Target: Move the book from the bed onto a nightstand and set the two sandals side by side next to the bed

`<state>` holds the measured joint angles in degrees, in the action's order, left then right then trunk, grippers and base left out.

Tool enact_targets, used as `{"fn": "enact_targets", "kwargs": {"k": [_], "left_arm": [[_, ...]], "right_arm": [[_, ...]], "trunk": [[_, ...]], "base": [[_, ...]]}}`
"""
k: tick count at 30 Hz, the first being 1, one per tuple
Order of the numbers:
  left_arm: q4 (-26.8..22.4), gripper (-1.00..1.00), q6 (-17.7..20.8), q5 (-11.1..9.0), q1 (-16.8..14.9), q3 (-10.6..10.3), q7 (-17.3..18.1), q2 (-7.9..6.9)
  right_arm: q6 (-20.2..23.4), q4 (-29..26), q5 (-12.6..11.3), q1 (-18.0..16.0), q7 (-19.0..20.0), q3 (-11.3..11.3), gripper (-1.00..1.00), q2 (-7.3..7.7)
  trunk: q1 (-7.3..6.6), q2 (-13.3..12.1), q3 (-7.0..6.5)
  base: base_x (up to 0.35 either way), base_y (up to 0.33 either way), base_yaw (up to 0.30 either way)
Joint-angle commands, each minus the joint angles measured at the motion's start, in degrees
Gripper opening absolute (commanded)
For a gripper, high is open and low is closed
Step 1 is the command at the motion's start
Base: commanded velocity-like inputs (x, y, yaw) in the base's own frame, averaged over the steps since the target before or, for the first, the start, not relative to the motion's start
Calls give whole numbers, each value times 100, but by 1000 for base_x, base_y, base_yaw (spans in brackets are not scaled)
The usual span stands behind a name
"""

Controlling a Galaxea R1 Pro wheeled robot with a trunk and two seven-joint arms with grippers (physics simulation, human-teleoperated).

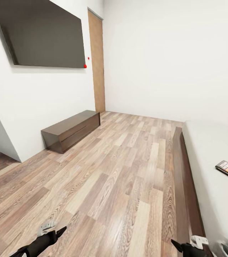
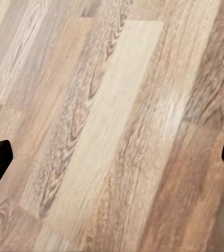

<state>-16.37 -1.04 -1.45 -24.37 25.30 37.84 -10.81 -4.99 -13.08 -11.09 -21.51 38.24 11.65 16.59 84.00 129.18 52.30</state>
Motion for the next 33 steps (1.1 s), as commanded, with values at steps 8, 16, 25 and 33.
{"fn": "enact_targets", "kwargs": {"k": [8, 16, 25, 33], "left_arm": [[11, 100, -10, -13, -6, 10, 21, 0], [11, 100, -10, -13, -6, 10, 21, 0], [11, 100, -10, -13, -6, 10, 21, 0], [11, 100, -10, -13, -6, 10, 21, 0]], "right_arm": [[-10, 7, -10, -2, 26, 3, 100, -4], [-11, 7, -8, -2, 24, 10, 100, -114], [-11, 7, -7, -2, 24, 12, 100, -161], [-11, 7, -7, -2, 23, 12, 100, -163]], "trunk": [[-1, 2, 5], [-1, 2, 5], [-111, -198, -85], [-287, -519, -228]], "base": [[0, 0, 293], [0, 0, 292], [0, 0, 187], [0, 0, 15]]}}
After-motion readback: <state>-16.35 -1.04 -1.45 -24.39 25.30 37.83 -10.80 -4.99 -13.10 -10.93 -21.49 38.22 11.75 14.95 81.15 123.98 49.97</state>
